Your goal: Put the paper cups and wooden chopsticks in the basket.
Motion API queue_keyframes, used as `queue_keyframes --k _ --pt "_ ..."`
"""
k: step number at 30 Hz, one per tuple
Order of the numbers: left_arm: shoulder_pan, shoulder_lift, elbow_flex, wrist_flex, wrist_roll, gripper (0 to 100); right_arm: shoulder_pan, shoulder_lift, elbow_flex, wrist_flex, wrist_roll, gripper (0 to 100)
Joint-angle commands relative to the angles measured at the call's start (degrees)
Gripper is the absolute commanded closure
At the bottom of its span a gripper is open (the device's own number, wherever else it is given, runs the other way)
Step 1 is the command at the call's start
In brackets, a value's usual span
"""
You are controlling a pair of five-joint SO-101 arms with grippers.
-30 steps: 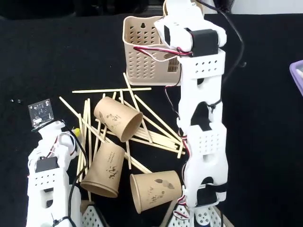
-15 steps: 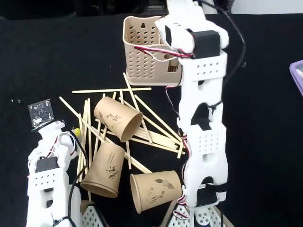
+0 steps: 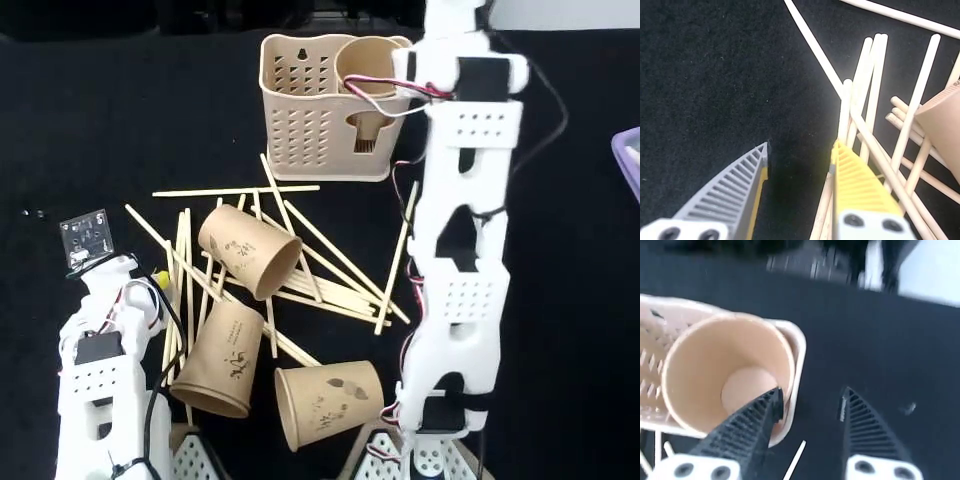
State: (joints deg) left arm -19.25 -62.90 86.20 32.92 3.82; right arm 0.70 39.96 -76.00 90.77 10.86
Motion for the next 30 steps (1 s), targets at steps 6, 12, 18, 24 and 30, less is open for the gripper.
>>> queue_keyframes --k 6,12,18,24,30 --pt "0.57 -0.88 -0.48 -0.88 0.18 79 -3.08 -4.26 -2.51 -4.40 -0.88 75.8" --pt "0.57 -0.88 -0.48 -0.79 0.18 79 -2.99 -0.84 1.36 -9.23 -0.97 75.8" --pt "0.57 -0.88 -0.48 -0.79 0.18 79 -2.90 3.82 1.45 -10.46 -0.88 75.9" --pt "0.57 -0.88 -0.48 -0.79 0.18 79 -2.64 6.29 1.45 -8.35 0.88 87.6" --pt "0.57 -0.88 -0.48 -0.79 0.18 79 -2.73 5.67 -1.45 -2.20 6.77 99.0"
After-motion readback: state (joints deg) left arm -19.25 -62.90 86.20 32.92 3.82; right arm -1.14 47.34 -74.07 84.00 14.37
